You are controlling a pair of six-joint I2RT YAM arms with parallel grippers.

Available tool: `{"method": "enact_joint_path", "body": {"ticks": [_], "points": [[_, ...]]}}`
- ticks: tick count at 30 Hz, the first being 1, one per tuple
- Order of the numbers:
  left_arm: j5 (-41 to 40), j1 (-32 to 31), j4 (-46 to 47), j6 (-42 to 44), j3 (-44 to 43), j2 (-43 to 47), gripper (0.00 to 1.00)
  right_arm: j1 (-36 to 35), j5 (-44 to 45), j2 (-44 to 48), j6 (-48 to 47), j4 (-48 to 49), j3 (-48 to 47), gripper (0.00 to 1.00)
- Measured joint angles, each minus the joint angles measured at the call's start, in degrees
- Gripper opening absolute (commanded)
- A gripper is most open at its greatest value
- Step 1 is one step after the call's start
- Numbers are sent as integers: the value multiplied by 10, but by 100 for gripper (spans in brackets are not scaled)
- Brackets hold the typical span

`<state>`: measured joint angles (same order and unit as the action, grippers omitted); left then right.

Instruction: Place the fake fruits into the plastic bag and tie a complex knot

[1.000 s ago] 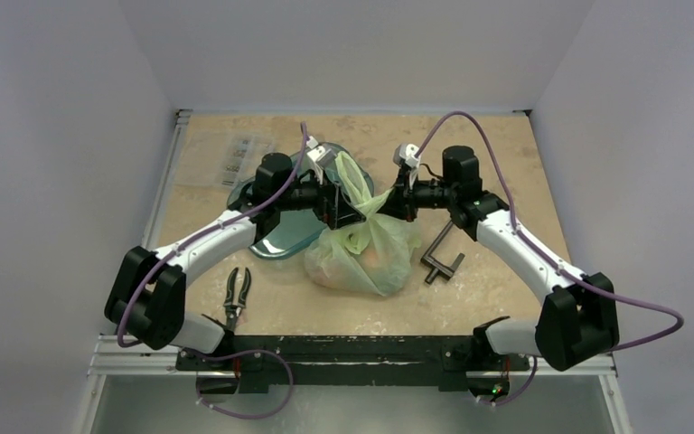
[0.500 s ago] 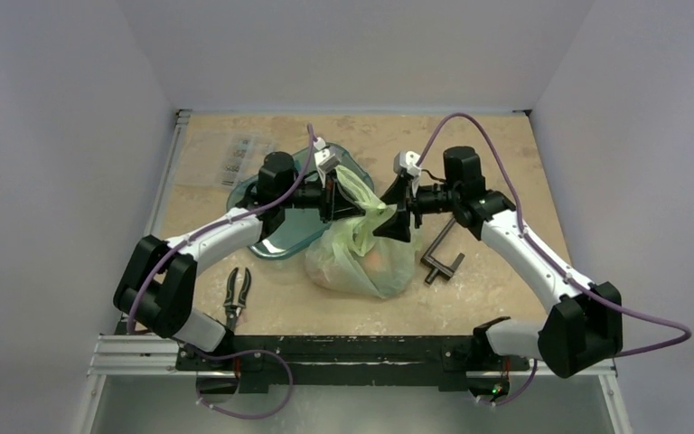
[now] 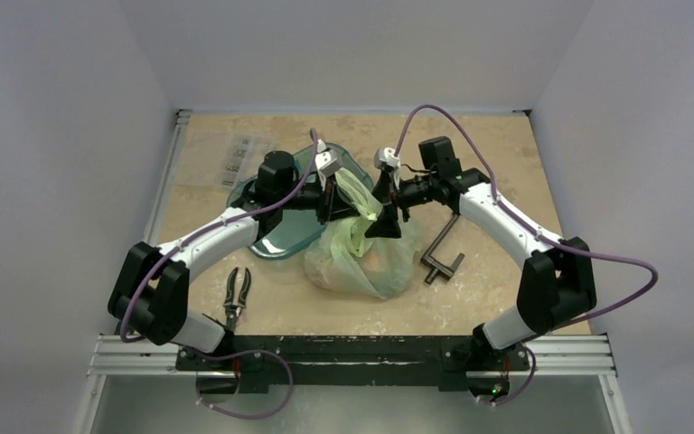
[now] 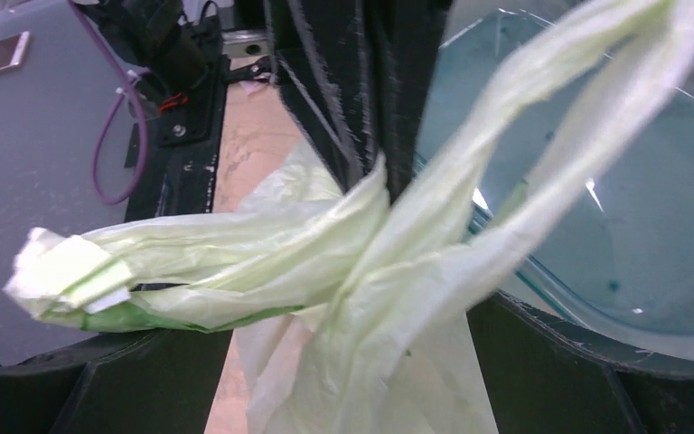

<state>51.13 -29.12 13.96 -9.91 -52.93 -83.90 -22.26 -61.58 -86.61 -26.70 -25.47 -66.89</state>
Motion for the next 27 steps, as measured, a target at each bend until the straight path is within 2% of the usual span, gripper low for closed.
{"method": "enact_joint_path", "body": {"ticks": [10, 12, 15, 17, 21, 24, 27], "points": [[-43, 0, -37, 11, -17, -2, 4, -22, -1, -3, 11, 28, -10, 99], [-45, 0, -38, 10, -20, -3, 4, -26, 10, 3, 31, 56, -5, 95], [-45, 0, -42, 10, -25, -3, 4, -29, 16, 10, 48, 80, 1, 74], [-45, 0, -51, 17, -28, -3, 4, -29, 19, 16, 56, 89, 3, 52], [-45, 0, -84, 47, -28, 1, 9, -25, 21, 28, 64, 97, 9, 19], [-45, 0, -110, 75, -28, 9, 25, -21, 21, 33, 65, 99, 10, 2], [-47, 0, -140, 107, -28, 24, 48, -19, 21, 38, 64, 101, 15, 0]]}}
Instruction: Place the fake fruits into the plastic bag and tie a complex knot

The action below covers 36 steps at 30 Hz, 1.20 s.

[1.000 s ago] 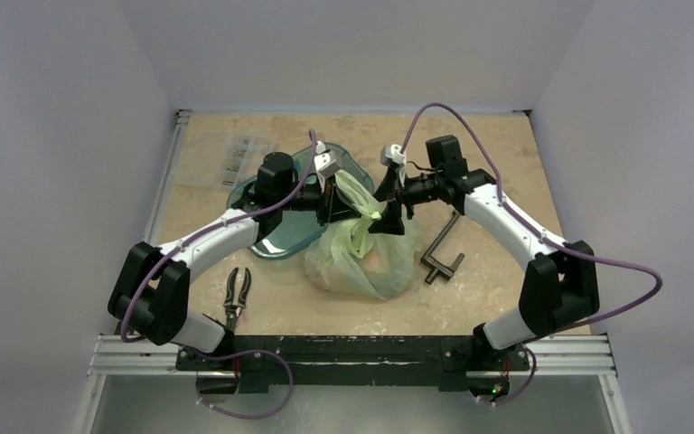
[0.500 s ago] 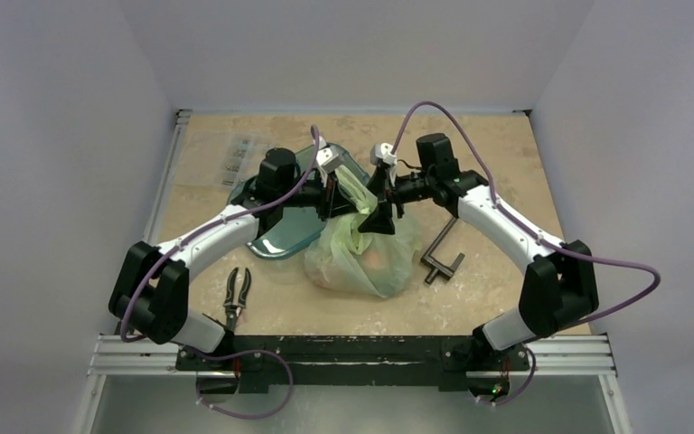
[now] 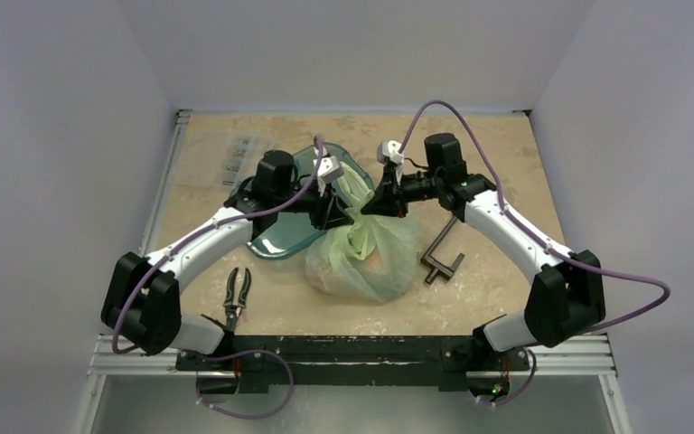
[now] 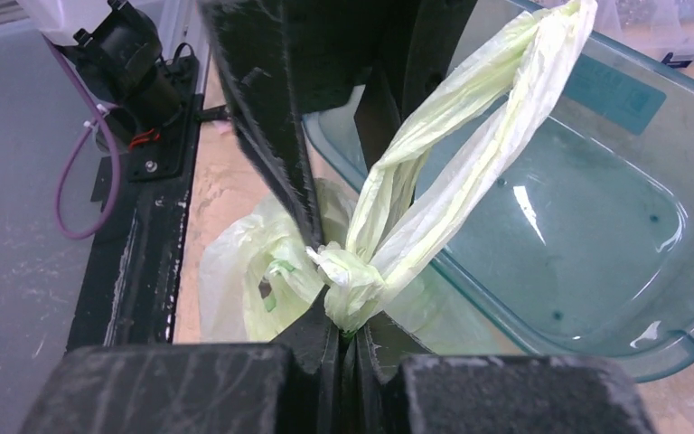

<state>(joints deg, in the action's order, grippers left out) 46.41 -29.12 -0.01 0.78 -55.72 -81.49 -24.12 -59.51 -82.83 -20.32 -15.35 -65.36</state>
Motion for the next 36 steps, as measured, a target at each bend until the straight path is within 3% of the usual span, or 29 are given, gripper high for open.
{"method": "enact_joint_path", "body": {"ticks": [5, 9, 14, 22, 28, 29, 32, 36], "points": [[23, 46, -72, 29, 0, 53, 81, 1, -3, 10, -22, -9, 6, 0], [45, 143, -141, 32, -39, 87, 90, 1, -12, 17, -69, -42, 6, 0], [100, 165, -215, 43, -185, 41, 92, 1, -21, 17, -133, -97, 1, 0], [150, 121, -261, 45, -257, -37, 83, 0, -32, 14, -199, -161, -19, 0], [163, 87, -280, 44, -265, -73, 60, 0, -32, 14, -220, -181, -22, 0], [165, 83, -282, 45, -265, -76, 50, 0, -33, 14, -222, -183, -22, 0], [173, 77, -293, 48, -265, -82, 2, 0, -33, 15, -224, -185, -22, 0], [184, 90, -274, 35, -256, -79, 0, 1, -33, 16, -223, -179, -21, 5]]}}
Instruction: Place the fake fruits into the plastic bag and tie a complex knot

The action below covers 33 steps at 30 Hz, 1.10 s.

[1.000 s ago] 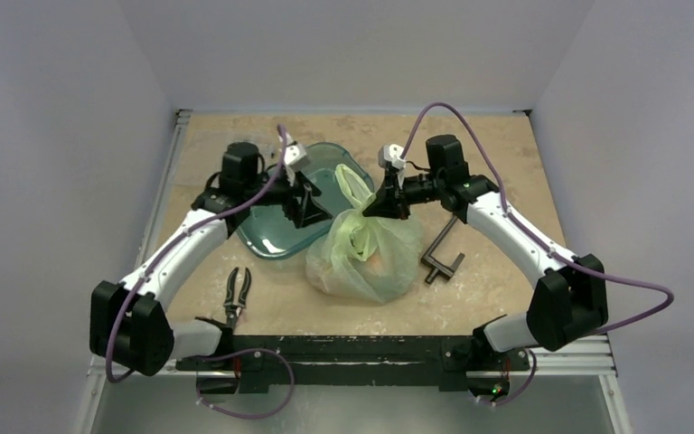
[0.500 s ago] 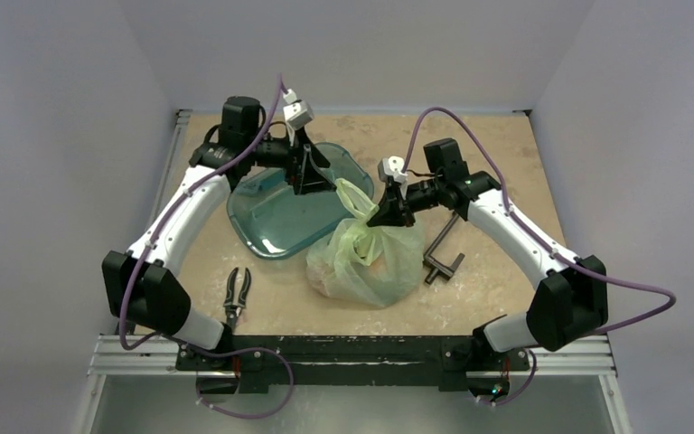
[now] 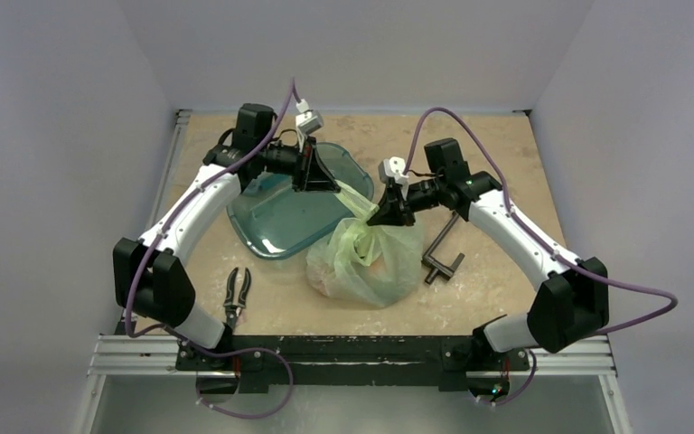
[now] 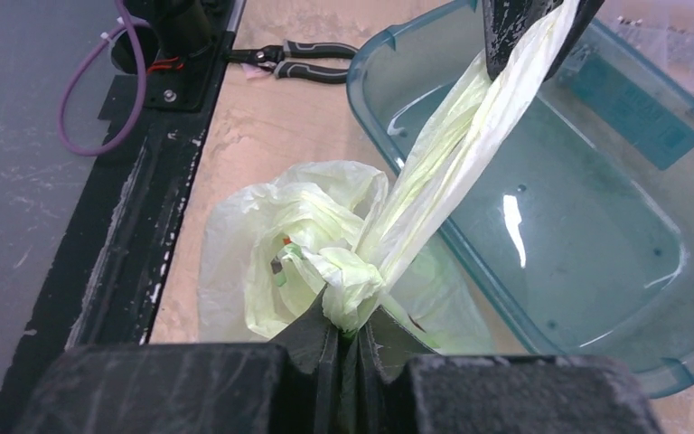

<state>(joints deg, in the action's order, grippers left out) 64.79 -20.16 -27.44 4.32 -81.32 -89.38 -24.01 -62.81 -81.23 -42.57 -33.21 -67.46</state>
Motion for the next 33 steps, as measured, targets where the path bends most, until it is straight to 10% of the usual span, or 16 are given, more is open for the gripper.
{"method": "enact_joint_path", "body": {"ticks": [19, 33], "points": [[-46, 34, 22, -71, 79, 93, 0, 23, -8, 40, 103, 127, 77, 0], [-274, -256, 87, -80, 205, 148, 0, 35, 35, 64, 347, 243, 141, 0]]}}
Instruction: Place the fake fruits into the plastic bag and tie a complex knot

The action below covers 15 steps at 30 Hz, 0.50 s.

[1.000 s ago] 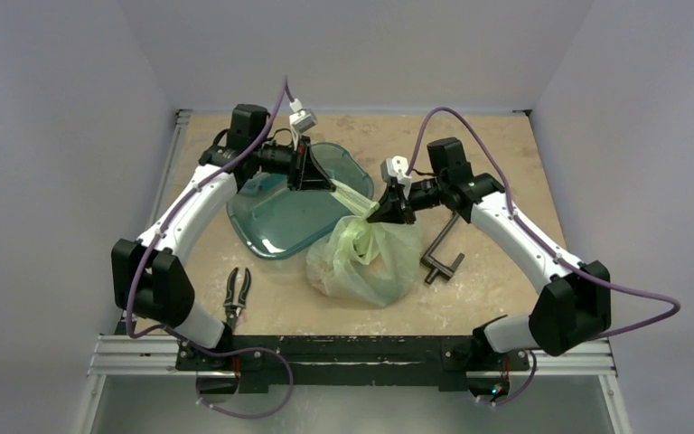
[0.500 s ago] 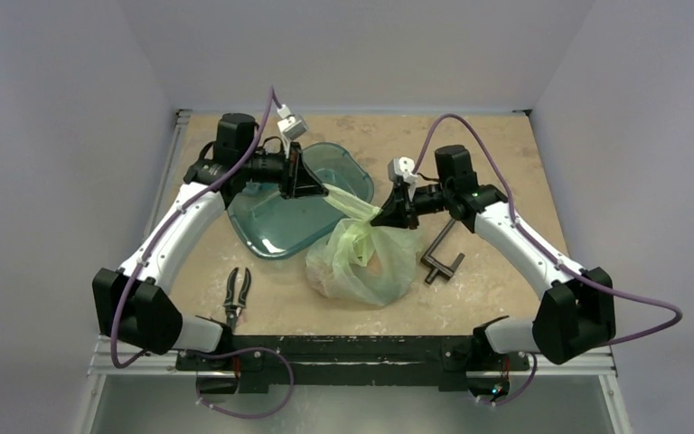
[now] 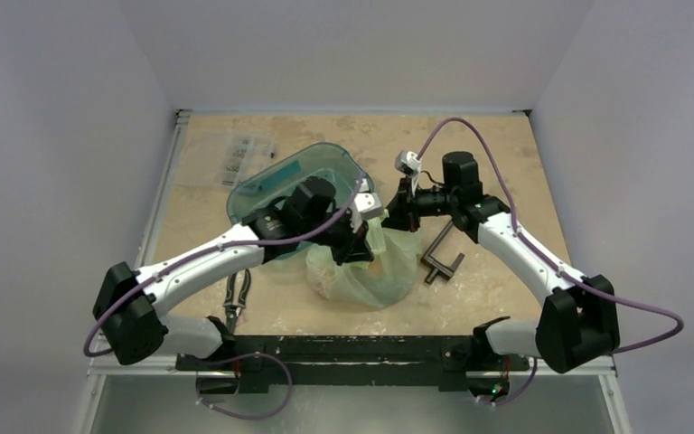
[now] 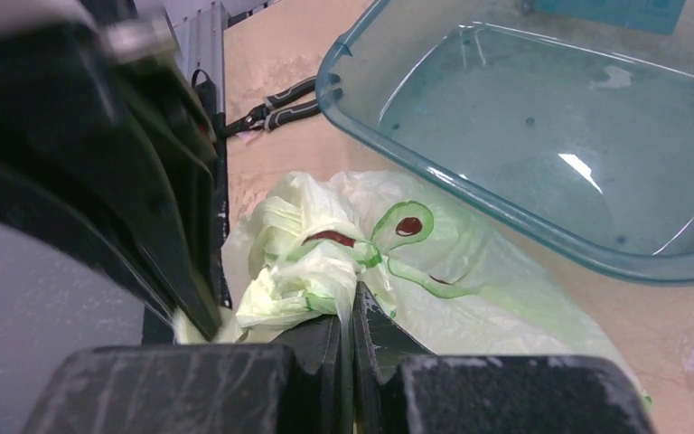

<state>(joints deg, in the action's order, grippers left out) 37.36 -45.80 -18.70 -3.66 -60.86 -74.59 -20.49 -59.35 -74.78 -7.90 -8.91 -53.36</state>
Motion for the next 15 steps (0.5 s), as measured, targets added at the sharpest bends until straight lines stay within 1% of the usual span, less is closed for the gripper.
{"method": "enact_joint_path", "body": {"ticks": [2, 4, 9, 11, 15], "points": [[-66, -38, 9, 3, 5, -25, 0, 0, 3, 7, 22, 7, 3, 0], [-137, -62, 24, 9, 16, -42, 0, 0, 4, 16, 40, 8, 5, 0], [-309, -56, 100, 30, 81, -38, 0, 12, 15, 43, 87, 9, 37, 0], [-345, -49, 127, 33, 97, -36, 0, 18, 18, 52, 110, 14, 56, 0], [-342, -22, 177, 19, 112, -35, 0, 19, 25, 72, 167, 52, 97, 0]]}}
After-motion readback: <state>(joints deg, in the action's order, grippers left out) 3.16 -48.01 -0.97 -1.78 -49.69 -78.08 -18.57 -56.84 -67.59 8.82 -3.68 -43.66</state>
